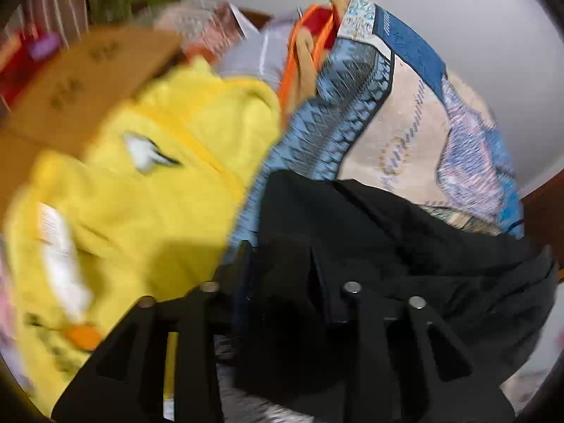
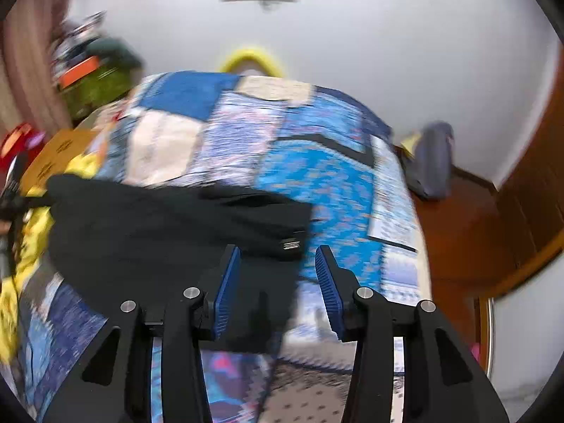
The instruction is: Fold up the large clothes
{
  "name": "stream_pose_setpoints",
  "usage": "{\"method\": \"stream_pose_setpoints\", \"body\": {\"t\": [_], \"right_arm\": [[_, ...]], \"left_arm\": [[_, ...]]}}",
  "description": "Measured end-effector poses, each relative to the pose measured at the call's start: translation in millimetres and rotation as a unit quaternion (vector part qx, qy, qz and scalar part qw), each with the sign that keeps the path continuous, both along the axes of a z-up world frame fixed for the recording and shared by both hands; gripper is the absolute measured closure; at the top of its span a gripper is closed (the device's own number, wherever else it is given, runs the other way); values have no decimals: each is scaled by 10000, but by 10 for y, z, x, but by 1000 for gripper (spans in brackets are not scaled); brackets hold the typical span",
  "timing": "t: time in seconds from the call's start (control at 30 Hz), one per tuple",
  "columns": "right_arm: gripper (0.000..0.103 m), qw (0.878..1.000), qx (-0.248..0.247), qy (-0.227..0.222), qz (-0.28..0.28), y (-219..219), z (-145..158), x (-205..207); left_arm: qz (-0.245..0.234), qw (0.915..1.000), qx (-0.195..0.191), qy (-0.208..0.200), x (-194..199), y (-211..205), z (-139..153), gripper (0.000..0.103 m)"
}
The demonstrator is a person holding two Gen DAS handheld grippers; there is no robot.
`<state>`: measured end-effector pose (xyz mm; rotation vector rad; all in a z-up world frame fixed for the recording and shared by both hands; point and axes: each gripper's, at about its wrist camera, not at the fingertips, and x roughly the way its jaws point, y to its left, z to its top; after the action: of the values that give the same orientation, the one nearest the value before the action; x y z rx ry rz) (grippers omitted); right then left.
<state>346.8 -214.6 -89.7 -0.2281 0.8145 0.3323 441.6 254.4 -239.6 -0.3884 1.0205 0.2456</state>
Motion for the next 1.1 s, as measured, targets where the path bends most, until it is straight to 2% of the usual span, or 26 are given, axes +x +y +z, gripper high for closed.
{"method": "stream_pose_setpoints", "body": {"t": [0.03, 0.13, 0.2, 0.3, 0.4, 0.53, 0.63, 0.77, 0.83, 0.9, 1.0, 1.1], "right_arm": [[62, 9999, 8, 23, 146, 102, -13, -70], [62, 9983, 185, 61, 552, 439, -106, -224], [62, 9967, 314, 167, 730, 645, -201, -276], [62, 9952, 356, 222, 888, 901, -371, -284], [62, 9962, 247, 343, 758, 1043, -568, -186], [62, 9957, 442, 615, 535, 1063, -770, -32], [56, 9949, 623, 649, 454, 994, -806, 26], [46, 9972, 374, 508, 400, 986, -875, 102], [45, 9974, 338, 468, 430, 982, -934, 154], [43, 9976, 351, 428, 419, 966, -965, 188], [34, 9984, 291, 325, 359, 973, -1020, 230], [33, 9986, 314, 294, 300, 977, -1028, 249]], "left_arm": [[-14, 9999, 110, -29, -40, -5, 80, 70], [-80, 9995, 186, -251, -205, -15, 375, 56], [-212, 9974, 446, -531, -345, -111, 631, 46], [-545, 9917, 820, -829, -518, -325, 881, 40], [-1053, 9863, 853, -945, -648, -610, 978, 37], [-1761, 9790, 624, -816, -650, -1109, 776, 37], [-2077, 9735, 693, -652, -518, -1471, 510, 37], [-1876, 9767, 871, -567, -248, -1684, 252, 33], [-1810, 9798, 659, -540, -134, -1673, 179, 32], [-1731, 9829, 402, -491, -28, -1612, 107, 22], [-1615, 9859, 19, -441, 88, -1463, -3, 10], [-1545, 9869, -134, -444, 91, -1433, -78, 5]]}}
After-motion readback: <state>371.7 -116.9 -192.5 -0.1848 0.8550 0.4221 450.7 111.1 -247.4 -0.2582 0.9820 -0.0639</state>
